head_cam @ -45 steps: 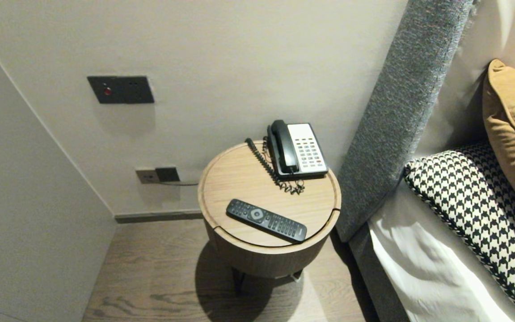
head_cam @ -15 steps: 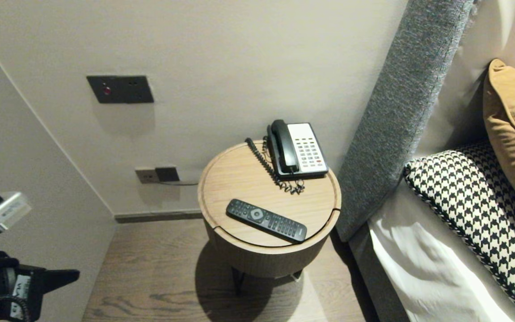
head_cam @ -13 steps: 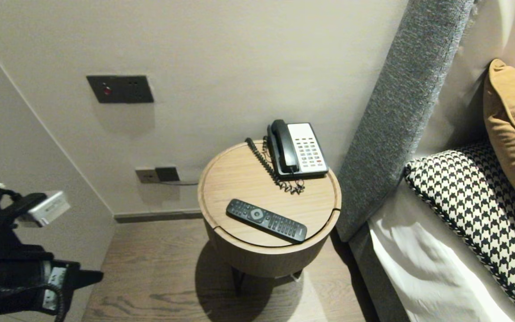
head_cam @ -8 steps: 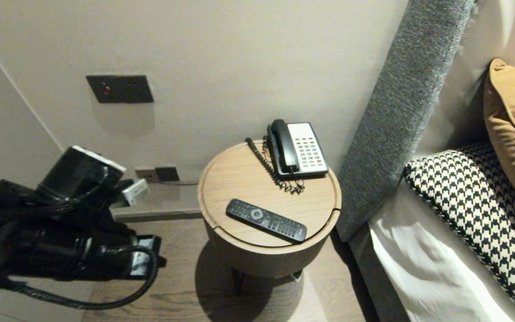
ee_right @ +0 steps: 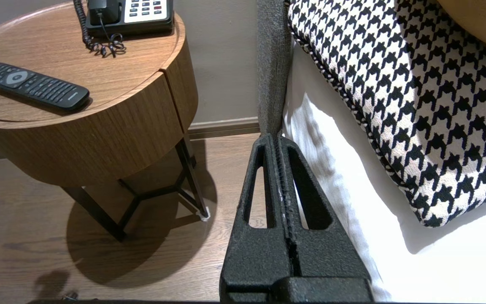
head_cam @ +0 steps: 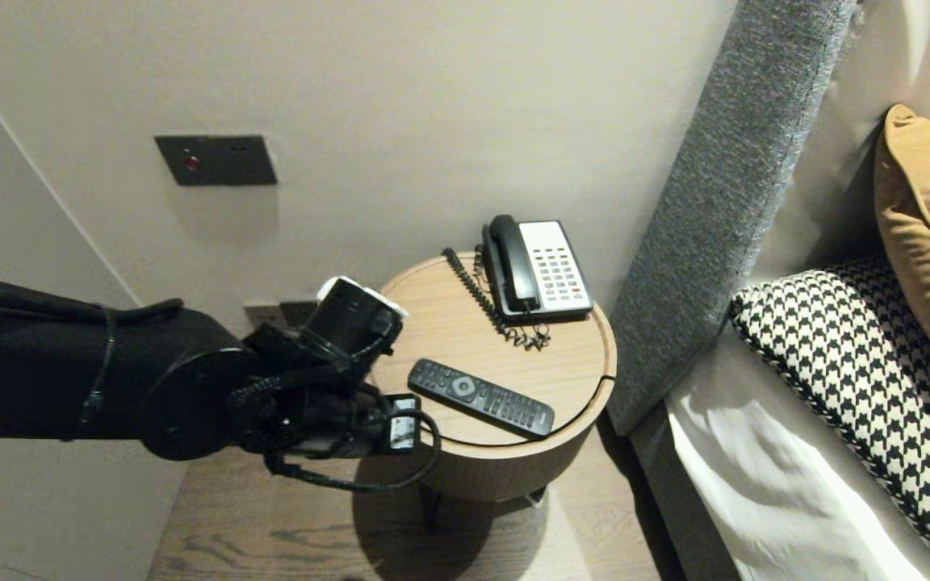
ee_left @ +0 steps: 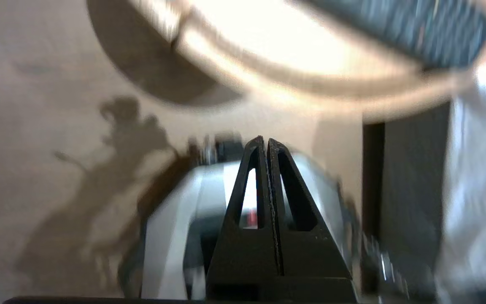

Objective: Open the nightstand drawer

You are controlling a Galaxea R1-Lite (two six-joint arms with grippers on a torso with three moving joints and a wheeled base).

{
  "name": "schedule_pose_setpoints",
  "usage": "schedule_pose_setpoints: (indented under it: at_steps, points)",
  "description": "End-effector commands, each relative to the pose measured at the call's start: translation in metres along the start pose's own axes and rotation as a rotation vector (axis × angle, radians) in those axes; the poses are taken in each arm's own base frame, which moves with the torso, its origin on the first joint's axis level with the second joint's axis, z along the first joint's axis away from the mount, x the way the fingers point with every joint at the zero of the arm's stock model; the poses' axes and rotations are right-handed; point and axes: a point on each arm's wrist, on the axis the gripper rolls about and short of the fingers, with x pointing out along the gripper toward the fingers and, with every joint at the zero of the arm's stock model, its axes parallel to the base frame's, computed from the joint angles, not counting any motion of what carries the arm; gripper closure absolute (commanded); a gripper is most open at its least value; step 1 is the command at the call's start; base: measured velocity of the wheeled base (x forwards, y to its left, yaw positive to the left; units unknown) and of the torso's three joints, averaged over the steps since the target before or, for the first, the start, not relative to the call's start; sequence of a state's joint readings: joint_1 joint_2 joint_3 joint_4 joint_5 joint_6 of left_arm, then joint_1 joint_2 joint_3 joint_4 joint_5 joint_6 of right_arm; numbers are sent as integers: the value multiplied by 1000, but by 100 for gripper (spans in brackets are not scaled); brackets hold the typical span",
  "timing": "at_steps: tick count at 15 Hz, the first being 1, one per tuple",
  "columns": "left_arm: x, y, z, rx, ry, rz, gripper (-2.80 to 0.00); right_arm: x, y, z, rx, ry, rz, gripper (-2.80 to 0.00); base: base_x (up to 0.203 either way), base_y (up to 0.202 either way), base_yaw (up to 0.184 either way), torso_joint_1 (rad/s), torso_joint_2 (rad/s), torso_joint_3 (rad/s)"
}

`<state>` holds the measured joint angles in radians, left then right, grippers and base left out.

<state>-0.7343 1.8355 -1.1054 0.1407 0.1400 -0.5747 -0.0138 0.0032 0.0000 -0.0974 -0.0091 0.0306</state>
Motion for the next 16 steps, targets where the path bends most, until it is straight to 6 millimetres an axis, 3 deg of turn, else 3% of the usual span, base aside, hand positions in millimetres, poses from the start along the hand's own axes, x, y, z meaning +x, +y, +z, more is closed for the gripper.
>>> schedule_pose_setpoints:
  at_steps: [1, 8, 16]
  points:
    - [27, -7, -3, 6, -24, 31, 0, 2, 0, -11, 1, 39, -1, 0, 0, 0, 0, 0, 0, 0]
    - [67, -15, -3, 7, -71, 47, 0, 2, 0, -11, 0, 39, -1, 0, 0, 0, 0, 0, 0, 0]
    - [76, -21, 1, 4, -79, 28, 0, 2, 0, -11, 0, 39, -1, 0, 0, 0, 0, 0, 0, 0]
